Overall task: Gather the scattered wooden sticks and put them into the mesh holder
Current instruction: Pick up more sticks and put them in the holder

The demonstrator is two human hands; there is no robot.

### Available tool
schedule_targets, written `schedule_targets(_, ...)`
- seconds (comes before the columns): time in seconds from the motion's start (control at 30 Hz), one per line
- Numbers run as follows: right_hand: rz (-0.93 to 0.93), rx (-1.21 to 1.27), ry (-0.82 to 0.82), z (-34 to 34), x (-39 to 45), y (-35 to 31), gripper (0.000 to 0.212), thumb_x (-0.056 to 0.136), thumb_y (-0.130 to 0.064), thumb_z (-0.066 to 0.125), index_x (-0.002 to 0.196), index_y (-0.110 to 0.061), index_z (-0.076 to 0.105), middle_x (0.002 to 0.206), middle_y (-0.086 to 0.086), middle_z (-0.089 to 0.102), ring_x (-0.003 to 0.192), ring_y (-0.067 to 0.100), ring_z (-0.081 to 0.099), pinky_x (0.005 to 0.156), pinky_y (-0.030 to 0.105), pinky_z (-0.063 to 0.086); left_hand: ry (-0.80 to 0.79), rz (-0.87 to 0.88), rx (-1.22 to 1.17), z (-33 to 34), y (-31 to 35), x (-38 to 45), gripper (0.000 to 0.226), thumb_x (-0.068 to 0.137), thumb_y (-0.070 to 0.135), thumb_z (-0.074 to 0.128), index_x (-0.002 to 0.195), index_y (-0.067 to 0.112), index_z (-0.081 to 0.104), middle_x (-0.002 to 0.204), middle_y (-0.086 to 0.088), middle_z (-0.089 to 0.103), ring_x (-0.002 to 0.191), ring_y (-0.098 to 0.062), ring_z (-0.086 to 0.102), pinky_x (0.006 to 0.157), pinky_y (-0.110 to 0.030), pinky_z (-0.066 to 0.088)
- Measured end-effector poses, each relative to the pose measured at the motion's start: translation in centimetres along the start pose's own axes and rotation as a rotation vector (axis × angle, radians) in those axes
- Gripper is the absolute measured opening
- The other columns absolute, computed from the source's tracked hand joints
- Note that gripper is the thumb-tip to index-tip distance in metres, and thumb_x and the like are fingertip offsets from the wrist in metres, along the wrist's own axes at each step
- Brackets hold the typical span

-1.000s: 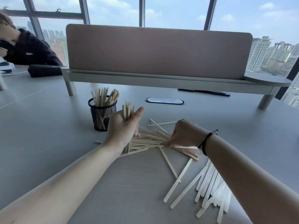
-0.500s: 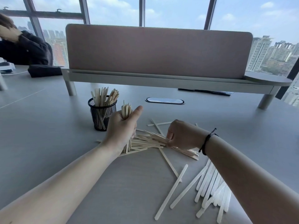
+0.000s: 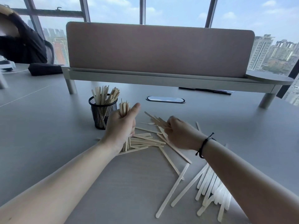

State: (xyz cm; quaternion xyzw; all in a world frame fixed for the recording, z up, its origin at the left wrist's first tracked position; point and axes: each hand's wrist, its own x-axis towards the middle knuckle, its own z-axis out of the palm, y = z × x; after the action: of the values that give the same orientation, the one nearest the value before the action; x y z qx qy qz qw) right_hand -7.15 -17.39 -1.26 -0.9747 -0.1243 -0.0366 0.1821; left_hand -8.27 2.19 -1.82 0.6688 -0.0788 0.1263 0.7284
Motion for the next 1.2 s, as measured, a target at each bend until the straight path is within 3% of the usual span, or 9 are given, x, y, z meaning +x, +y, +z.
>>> schedule_targets(0.13,0.017,0.198,0.043,0.0,0.2,0.2,0.009,0.101,-0.023,0.043,0.094,-0.017,0.045,0.078,-0.002,0.053,0.067,0.016,0.046,0.055,0.030,0.031,0.003,-0.005,-0.018,-0.1,0.0,0.1,0.056,0.098,0.031,0.060,0.058,0.019,0.022,0.044,0.004,0.021,0.045,-0.013,0.015,0.049,-0.034,0.012)
schedule_targets(0.23,0.006,0.260,0.108,-0.3,0.2,0.0,0.023,0.100,-0.026,0.047,0.080,-0.015,0.045,0.067,-0.002,0.048,0.058,0.016,0.040,0.052,0.032,0.030,-0.002,-0.005,-0.020,-0.1,0.0,0.2,0.055,0.098,0.032,0.060,0.059,0.019,0.023,0.044,0.003,0.021,0.046,-0.013,0.014,0.048,-0.034,0.012)
schedule_targets(0.33,0.013,0.320,0.198,-0.8,0.0,-0.6,0.037,0.097,-0.032,0.054,0.069,-0.015,0.037,0.058,-0.002,0.036,0.051,0.016,0.029,0.043,0.023,0.025,0.007,-0.003,-0.013,-0.1,0.0,0.2,0.056,0.097,0.033,0.060,0.055,0.019,0.027,0.044,0.003,0.022,0.045,-0.014,0.016,0.047,-0.032,0.014)
schedule_targets(0.5,-0.014,0.508,0.247,-1.7,0.3,-1.6,0.043,0.096,-0.040,0.054,0.065,-0.015,0.039,0.058,0.006,0.039,0.053,0.020,0.032,0.053,0.031,0.028,0.028,-0.008,-0.007,-0.1,0.1,0.1,0.057,0.097,0.032,0.061,0.053,0.017,0.028,0.046,0.000,0.021,0.043,-0.016,0.017,0.048,-0.033,0.015)
schedule_targets(0.67,-0.051,1.205,0.256,-5.0,-0.6,-4.0,0.043,0.102,-0.030,0.050,0.064,-0.018,0.035,0.049,-0.003,0.029,0.041,0.013,0.020,0.043,0.022,0.016,0.028,-0.019,-0.043,0.0,0.2,0.2,0.059,0.096,0.031,0.063,0.049,0.017,0.030,0.047,-0.003,0.021,0.041,-0.015,0.017,0.045,-0.024,0.017)
schedule_targets(0.77,-0.062,1.474,0.235,-5.9,-0.7,-4.3,0.038,0.103,-0.031,0.049,0.069,-0.019,0.036,0.063,0.005,0.015,0.045,0.013,0.013,0.043,0.021,0.012,0.014,-0.029,-0.063,0.0,0.2,0.1,0.058,0.096,0.028,0.063,0.049,0.018,0.029,0.046,-0.001,0.022,0.040,-0.015,0.016,0.044,-0.023,0.016)
schedule_targets(1.0,0.046,1.515,0.246,-3.4,-0.3,-3.9,0.039,0.101,-0.037,0.052,0.068,-0.018,0.045,0.057,0.003,0.027,0.052,0.016,0.014,0.047,0.025,0.013,-0.032,-0.049,-0.090,0.5,0.4,-0.1,0.047,0.096,0.027,0.063,0.057,0.014,0.041,0.044,0.005,0.027,0.040,-0.014,0.017,0.045,-0.025,0.014)
schedule_targets(1.1,0.057,1.490,0.260,-2.7,-0.2,-4.5,0.041,0.100,-0.041,0.052,0.067,-0.019,0.043,0.056,0.003,0.030,0.050,0.015,0.016,0.050,0.031,0.011,-0.038,-0.036,-0.069,0.7,0.3,-0.2,0.043,0.096,0.027,0.062,0.061,0.010,0.045,0.043,0.005,0.028,0.040,-0.014,0.018,0.044,-0.024,0.016)
schedule_targets(1.2,0.038,1.426,0.216,-1.0,-0.2,-4.8,0.047,0.101,-0.043,0.048,0.063,-0.020,0.035,0.051,0.000,0.029,0.044,0.014,0.018,0.047,0.026,0.014,-0.031,-0.034,-0.059,0.8,0.2,-0.1,0.043,0.095,0.030,0.063,0.060,0.012,0.048,0.045,0.005,0.029,0.041,-0.015,0.021,0.045,-0.024,0.018)
